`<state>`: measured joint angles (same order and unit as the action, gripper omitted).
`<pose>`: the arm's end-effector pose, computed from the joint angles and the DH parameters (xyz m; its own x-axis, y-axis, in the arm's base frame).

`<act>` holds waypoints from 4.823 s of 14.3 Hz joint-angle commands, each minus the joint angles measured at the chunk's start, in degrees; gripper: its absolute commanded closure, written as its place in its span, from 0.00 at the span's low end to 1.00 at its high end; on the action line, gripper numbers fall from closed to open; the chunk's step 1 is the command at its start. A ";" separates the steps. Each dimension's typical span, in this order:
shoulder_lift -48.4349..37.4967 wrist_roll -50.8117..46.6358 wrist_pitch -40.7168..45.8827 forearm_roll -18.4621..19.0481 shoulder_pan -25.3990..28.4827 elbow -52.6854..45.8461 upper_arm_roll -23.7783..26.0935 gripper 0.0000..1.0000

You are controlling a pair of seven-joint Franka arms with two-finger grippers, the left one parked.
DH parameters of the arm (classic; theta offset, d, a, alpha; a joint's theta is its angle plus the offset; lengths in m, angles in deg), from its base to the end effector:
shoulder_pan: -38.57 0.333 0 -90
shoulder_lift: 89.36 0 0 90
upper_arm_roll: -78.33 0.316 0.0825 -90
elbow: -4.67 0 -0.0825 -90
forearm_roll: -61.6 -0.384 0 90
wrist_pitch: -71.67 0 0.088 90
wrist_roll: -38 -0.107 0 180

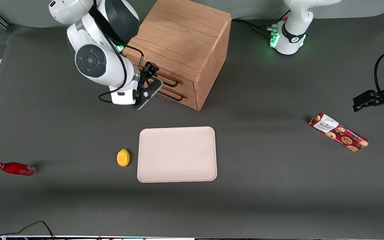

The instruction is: Open upper drawer

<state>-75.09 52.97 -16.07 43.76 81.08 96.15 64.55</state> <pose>0.5044 0.3293 0.4721 0.7039 0.6724 -0.2290 0.6026 -0.7359 -0.3087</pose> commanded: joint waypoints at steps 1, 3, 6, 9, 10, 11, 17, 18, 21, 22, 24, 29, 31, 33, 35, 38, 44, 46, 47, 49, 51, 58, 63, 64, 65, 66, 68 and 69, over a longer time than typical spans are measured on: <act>2.34 2.69 0.12 -1.77 -0.67 -1.13 -0.28 0.00; 2.70 2.69 0.20 -2.55 -0.50 -0.35 -0.19 0.00; 2.70 4.26 0.12 -5.01 -0.50 1.85 0.16 0.00; 2.96 6.47 -0.06 -5.37 -0.50 2.82 0.16 0.00; 3.14 6.47 -0.15 -5.37 -0.50 2.91 0.24 0.00; 3.49 6.47 -0.41 -5.54 -0.41 3.35 0.33 0.00; 5.51 6.56 -1.46 -6.16 0.12 3.96 0.77 0.00; 5.60 6.47 -1.64 -6.16 0.20 4.05 0.86 0.00; 6.13 6.47 -1.82 -6.16 0.20 4.49 1.39 0.00; 6.30 6.47 -1.99 -6.16 0.20 4.49 1.39 0.00; 7.00 6.56 -2.43 -6.16 0.20 4.76 1.39 0.00; 8.06 6.91 -3.49 -5.99 0.12 4.93 1.30 0.00; 8.41 6.91 -3.84 -5.99 0.12 4.93 1.39 0.00; 8.41 7.00 -3.93 -5.46 0.03 4.93 1.30 0.00; 8.41 7.00 -4.01 -5.20 -0.58 4.50 1.39 0.00; 8.59 7.44 -4.36 -4.41 -1.28 3.53 1.30 0.00; 9.82 10.51 -5.42 -3.26 -3.22 1.77 1.39 0.00; 10.60 11.83 -5.42 -3.35 -4.18 0.90 1.39 0.00; 11.04 12.62 -5.42 -3.44 -4.54 0.45 1.39 0.00; 11.75 13.59 -5.42 -3.44 -5.42 -0.60 1.39 0.00; 12.28 13.68 -5.42 -3.44 -6.21 -1.22 1.39 0.00; 14.74 17.19 -5.33 -3.61 -9.11 -4.03 1.39 0.00; 16.14 18.34 -5.07 -3.70 -10.69 -6.31 1.47 0.00; 16.75 19.12 -4.98 -3.70 -11.13 -7.19 1.48 0.00; 17.28 19.30 -4.98 -3.79 -11.83 -8.07 1.48 0.00; 17.72 19.39 -4.98 -3.79 -11.92 -8.68 1.65 0.00; 18.08 19.48 -4.98 -3.79 -12.53 -9.65 1.65 0.00; 18.60 19.57 -4.89 -3.79 -12.71 -10.09 1.65 0.00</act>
<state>-58.94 70.98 -21.72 39.71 69.38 89.31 65.88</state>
